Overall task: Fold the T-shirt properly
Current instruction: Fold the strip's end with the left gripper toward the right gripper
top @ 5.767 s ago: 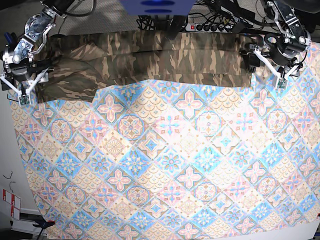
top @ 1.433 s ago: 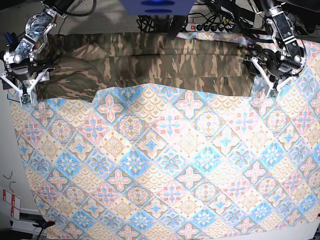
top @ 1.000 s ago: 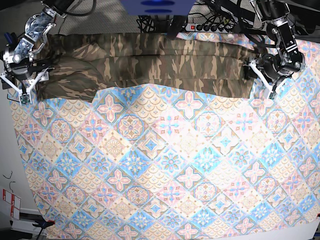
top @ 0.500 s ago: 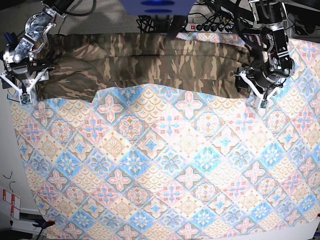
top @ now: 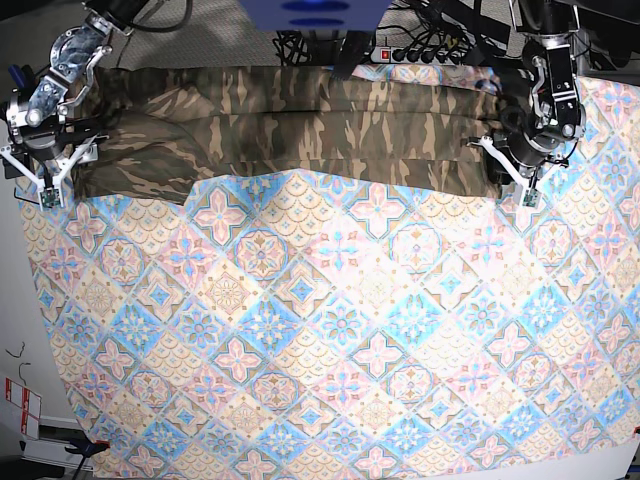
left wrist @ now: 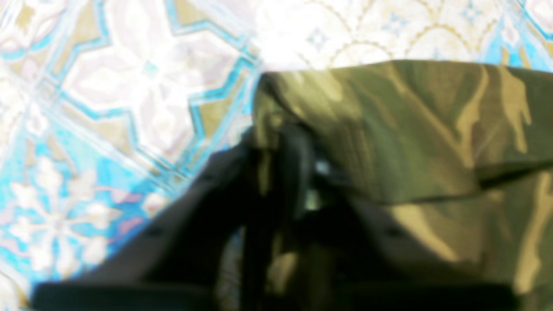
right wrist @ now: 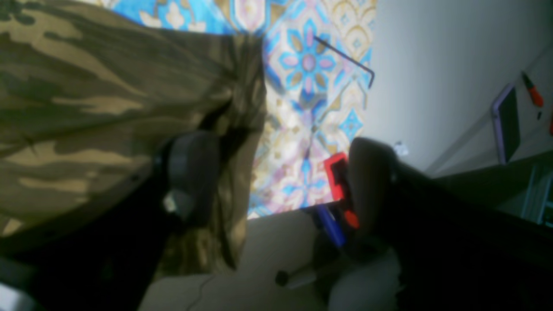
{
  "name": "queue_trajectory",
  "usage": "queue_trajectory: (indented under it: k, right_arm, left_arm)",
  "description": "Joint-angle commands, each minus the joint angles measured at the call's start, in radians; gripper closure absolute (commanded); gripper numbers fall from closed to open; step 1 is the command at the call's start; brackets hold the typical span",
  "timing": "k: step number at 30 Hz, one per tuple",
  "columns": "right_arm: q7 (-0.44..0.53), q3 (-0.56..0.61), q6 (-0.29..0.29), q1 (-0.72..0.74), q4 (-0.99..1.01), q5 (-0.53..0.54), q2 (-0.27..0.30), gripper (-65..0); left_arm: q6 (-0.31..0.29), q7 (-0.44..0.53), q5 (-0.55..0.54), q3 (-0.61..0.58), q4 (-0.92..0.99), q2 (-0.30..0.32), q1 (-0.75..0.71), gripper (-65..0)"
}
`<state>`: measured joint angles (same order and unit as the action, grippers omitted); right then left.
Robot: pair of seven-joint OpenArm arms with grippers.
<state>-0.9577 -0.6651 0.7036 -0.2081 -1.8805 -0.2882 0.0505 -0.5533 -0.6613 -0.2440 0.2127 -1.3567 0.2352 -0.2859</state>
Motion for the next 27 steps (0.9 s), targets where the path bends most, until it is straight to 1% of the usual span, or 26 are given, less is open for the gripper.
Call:
queue_trajectory:
  k: [1, 4, 6, 9, 11, 13, 15, 17, 23, 27]
  right_arm:
    - [0.01, -0.005, -0.005, 0.005, -0.018, -0.003, 0.015, -46.4]
    - [0.01, -0.005, -0.005, 0.005, -0.018, -0.003, 0.015, -46.4]
    - [0.01, -0.005, -0.005, 0.005, -0.018, -0.003, 0.015, -46.4]
    - [0.01, -0.006, -0.005, 0.005, -0.018, -0.003, 0.015, -46.4]
    - [0.01, -0.006, -0.005, 0.005, -0.018, -0.003, 0.015, -46.4]
    - [0.01, -0.006, -0.005, 0.005, -0.018, -0.003, 0.015, -46.4]
    - [0.01, -0.006, -0.005, 0.005, -0.018, -0.003, 0.015, -46.4]
    - [0.01, -0.006, -0.005, 0.005, -0.018, -0.003, 0.015, -46.4]
    - [0.01, -0.006, -0.005, 0.005, -0.018, -0.003, 0.015, -46.4]
    - [0.01, -0.006, -0.005, 0.005, -0.018, -0.003, 0.015, -46.4]
  left_arm:
    - [-0.145, -0.315, -0.015, -0.071, 0.059, -0.073, -0.072, 0.0]
    - [-0.145, -0.295, -0.027, -0.069, 0.053, -0.076, -0.065, 0.0]
    - [-0.145, -0.282, -0.022, -0.069, 0.024, -0.095, -0.051, 0.0]
    - [-0.145, -0.344, -0.024, -0.06, -0.054, -0.109, -0.037, 0.0]
    - [-0.145, -0.4, -0.024, -0.039, -0.148, -0.115, -0.034, 0.0]
    - [-0.145, -0.452, -0.021, -0.032, -0.251, -0.145, -0.039, 0.0]
    - [-0.145, -0.51, -0.015, -0.04, -0.353, -0.15, -0.042, 0.0]
    - [-0.145, -0.55, -0.019, -0.04, -0.398, -0.153, -0.045, 0.0]
    - [-0.145, -0.556, -0.015, -0.026, -0.424, -0.148, -0.048, 0.0]
    - [-0.145, -0.556, -0.016, 0.054, -0.425, -0.15, -0.04, 0.0]
